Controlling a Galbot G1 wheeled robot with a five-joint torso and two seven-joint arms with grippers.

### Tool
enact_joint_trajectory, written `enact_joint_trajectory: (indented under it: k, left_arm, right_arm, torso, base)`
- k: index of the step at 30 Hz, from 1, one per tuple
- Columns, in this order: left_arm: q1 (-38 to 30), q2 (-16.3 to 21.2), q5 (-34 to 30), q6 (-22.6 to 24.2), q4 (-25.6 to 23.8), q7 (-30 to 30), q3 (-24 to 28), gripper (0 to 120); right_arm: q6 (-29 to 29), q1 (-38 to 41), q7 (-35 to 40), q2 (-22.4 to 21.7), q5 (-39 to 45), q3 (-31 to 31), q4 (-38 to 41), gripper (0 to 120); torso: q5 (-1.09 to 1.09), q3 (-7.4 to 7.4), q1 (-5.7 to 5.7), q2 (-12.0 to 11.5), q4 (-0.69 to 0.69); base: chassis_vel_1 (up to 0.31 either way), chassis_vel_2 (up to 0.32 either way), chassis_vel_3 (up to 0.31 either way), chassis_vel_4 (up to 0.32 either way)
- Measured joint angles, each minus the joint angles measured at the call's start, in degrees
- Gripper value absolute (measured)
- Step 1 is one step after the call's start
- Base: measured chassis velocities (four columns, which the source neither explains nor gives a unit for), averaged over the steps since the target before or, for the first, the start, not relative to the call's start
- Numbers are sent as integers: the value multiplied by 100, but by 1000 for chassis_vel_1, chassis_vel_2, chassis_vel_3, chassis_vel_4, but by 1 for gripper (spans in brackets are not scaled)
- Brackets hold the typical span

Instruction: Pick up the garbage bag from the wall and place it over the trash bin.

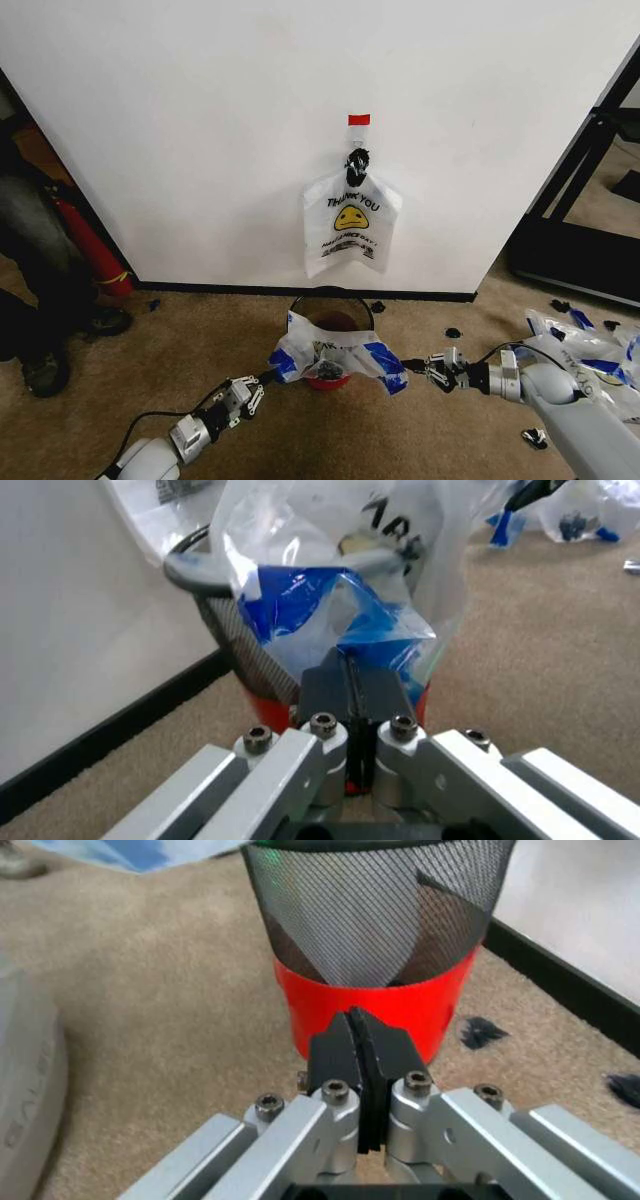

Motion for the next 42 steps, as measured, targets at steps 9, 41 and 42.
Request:
enact_joint_trajectory:
  k: [9,41,42]
  left_arm:
    - [118,21,-18,-8,-320,-60,-53,0]
    - [65,-66,7,33,-167,-147,-72,0]
    - [64,-64,7,33,-166,-149,-72,0]
  right_arm:
    - [-30,-126,-620,-120,577,32,293,11]
    - [1393,-236,-530,-133,217,95,911,88]
    - [1387,-235,-536,-128,215,90,912,86]
  torso:
    - [0,0,0,0,0]
    - [0,0,0,0,0]
    - [1,0,0,0,0]
  base:
    - [0,0,0,0]
    - [0,0,0,0]
    - [0,0,0,0]
